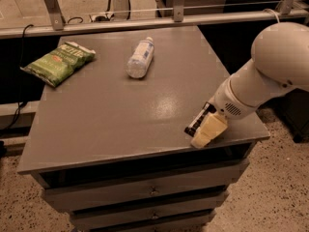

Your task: Move rxbar chocolate near blue plastic bottle

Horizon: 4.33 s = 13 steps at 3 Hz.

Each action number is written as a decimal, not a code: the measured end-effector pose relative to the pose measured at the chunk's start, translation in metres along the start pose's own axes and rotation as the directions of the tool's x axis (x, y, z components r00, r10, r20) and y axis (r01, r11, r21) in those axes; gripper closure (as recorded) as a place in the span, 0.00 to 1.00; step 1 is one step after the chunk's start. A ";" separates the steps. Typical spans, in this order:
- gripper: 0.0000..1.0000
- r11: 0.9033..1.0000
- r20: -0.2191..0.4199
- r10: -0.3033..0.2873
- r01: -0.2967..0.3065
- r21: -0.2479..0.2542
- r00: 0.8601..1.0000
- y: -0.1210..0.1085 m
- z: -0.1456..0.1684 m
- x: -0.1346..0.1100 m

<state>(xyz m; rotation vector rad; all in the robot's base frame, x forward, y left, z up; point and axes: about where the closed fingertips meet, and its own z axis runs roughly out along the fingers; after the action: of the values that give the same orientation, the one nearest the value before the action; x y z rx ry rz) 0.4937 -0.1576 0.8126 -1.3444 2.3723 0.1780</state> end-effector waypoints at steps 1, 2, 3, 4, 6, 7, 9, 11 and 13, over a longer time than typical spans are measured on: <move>0.87 1.000 0.000 0.000 0.000 0.000 1.000 -0.001 -0.007 -0.003; 1.00 1.000 0.000 0.000 0.000 0.000 1.000 -0.001 -0.013 -0.006; 1.00 1.000 0.000 0.000 0.000 0.000 1.000 -0.001 -0.013 -0.006; 1.00 0.998 0.045 -0.039 0.036 0.052 0.998 -0.027 -0.040 -0.022; 1.00 0.974 0.193 -0.144 0.105 0.200 0.970 -0.082 -0.126 -0.062; 1.00 0.975 0.191 -0.143 0.105 0.196 0.971 -0.081 -0.124 -0.061; 1.00 0.971 0.267 -0.214 0.173 0.166 0.940 -0.086 -0.080 -0.124; 1.00 0.976 0.335 -0.216 0.194 0.100 0.917 -0.099 -0.009 -0.177; 0.88 0.986 0.345 -0.166 0.158 0.053 0.924 -0.109 0.037 -0.191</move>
Offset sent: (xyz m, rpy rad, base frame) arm 0.0344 0.0054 0.0534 -0.0349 -0.0717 0.0613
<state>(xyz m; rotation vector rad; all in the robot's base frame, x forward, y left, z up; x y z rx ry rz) 0.6830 -0.0527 0.8657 -1.3630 1.9553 0.3113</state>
